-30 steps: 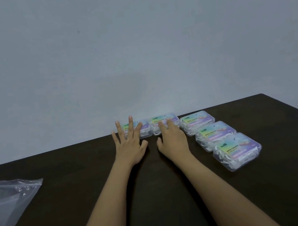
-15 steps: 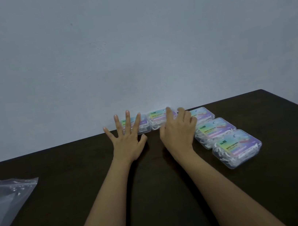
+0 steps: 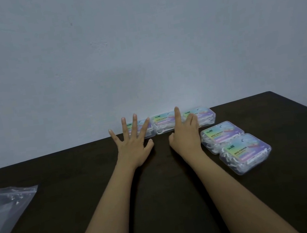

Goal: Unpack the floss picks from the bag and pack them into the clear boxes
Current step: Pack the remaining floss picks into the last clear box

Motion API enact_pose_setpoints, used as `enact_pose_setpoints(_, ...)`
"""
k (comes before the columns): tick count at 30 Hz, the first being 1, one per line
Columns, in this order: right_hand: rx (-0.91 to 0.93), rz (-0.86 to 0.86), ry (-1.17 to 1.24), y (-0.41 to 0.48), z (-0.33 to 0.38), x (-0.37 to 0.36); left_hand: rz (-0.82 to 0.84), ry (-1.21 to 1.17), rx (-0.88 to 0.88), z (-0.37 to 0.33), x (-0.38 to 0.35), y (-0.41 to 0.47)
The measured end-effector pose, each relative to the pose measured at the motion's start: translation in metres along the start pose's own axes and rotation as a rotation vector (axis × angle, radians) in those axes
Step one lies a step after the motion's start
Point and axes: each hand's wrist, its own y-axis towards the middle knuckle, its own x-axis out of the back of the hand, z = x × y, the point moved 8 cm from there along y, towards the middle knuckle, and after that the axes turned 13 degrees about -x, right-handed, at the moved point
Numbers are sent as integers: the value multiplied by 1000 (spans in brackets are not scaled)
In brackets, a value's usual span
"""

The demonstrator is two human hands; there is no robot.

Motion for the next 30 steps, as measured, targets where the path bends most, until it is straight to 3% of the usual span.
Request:
enact_pose_setpoints(7, 77, 99, 172, 5, 3, -5, -26, -8, -6, 1, 1, 2)
enact_pose_setpoints(11, 124, 97, 198, 2, 3, -5, -231, -88, 27, 4, 14, -4)
enact_pose_setpoints(16, 295, -183, 109, -27, 11, 23, -500, -54, 77, -2, 40, -29)
enact_pose_setpoints(19, 330, -413, 116, -51, -4, 44, -530, -76, 64, -24, 42, -37)
enact_pose_setpoints(23, 408, -567, 86, -94, -31, 67, -454, -10, -105, -87, 39, -31)
enact_pose_setpoints(26, 225, -520, 105, -83, -82, 83, -390, -66, -196, -133, 40, -26)
enact_pose_setpoints(30, -5, -190, 102, -62, -147, 84, -377, -125, -278, -170, 41, -21)
